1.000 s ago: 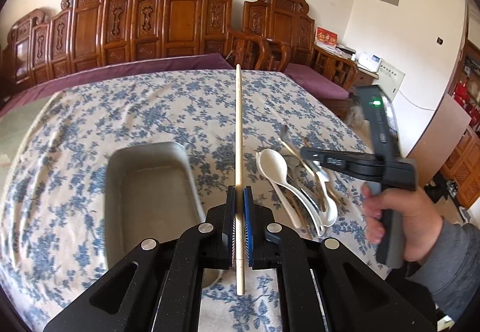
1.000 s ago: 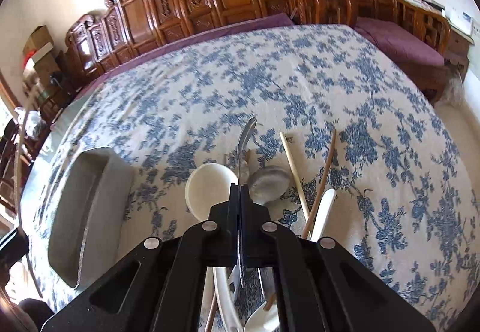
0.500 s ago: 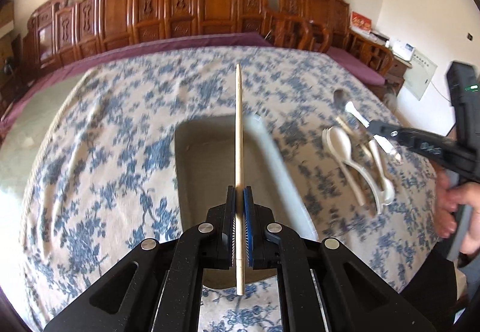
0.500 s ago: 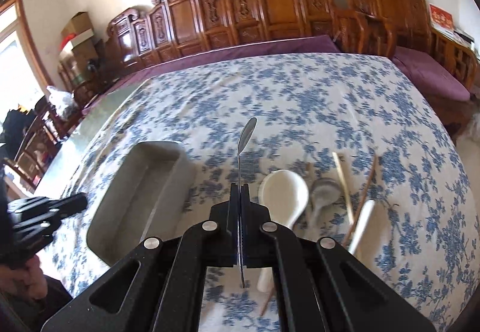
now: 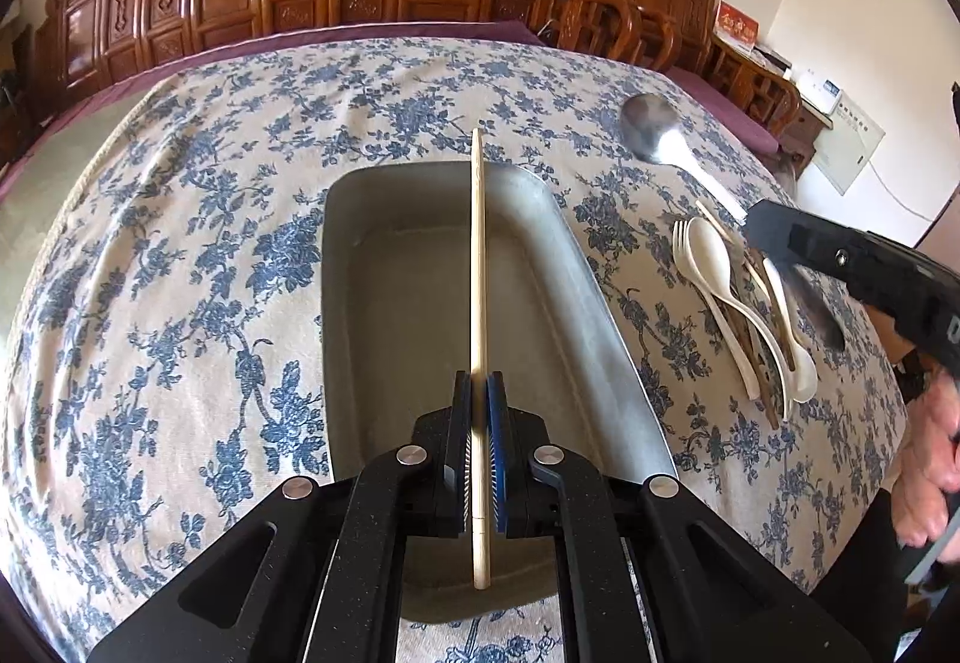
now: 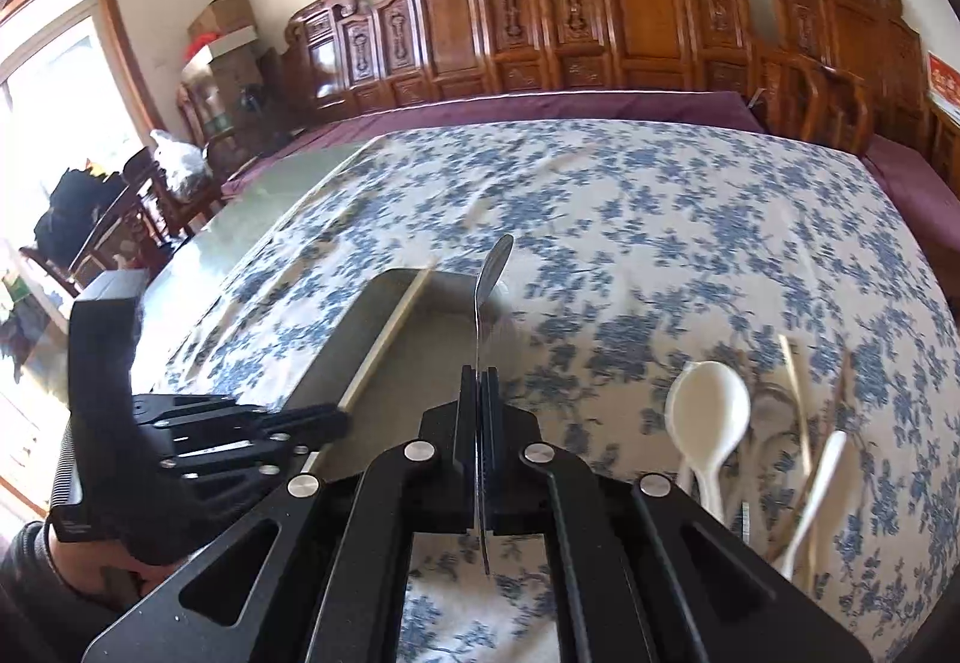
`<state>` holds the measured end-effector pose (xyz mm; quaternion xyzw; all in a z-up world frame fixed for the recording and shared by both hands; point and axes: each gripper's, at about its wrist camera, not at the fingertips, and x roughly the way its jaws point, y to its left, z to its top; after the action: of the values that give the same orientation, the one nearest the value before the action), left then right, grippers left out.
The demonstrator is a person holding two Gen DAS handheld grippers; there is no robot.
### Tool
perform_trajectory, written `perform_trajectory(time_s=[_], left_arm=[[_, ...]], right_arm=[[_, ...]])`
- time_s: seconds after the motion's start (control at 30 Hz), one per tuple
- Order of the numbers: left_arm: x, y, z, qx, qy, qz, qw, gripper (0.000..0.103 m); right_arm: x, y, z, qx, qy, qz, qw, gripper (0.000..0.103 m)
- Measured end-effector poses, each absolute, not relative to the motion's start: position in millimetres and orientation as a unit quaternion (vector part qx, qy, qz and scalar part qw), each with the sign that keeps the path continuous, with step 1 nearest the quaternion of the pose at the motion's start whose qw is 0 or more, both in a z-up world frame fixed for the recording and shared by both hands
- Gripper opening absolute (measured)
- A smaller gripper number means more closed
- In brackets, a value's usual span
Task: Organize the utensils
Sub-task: 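Release the chopstick into the grey tray while the right tool drops the metal spoon in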
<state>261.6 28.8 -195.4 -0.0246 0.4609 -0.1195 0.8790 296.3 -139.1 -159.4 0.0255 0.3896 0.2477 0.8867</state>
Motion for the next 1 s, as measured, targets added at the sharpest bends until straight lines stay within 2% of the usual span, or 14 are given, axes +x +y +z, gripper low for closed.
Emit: perform_trajectory(time_s=[0.33, 1.0], left_arm=[[268, 33, -204, -0.03, 0.474, -0.105, 0.874, 0.005], [250, 92, -156, -0.039, 0.407, -0.06, 0.911, 0.005]], right_arm=[[298, -108, -172, 0.012, 0.402, 0.264, 0.877, 0.003], [313, -46, -211, -0.036, 0.442, 0.268, 0.855, 0.002]])
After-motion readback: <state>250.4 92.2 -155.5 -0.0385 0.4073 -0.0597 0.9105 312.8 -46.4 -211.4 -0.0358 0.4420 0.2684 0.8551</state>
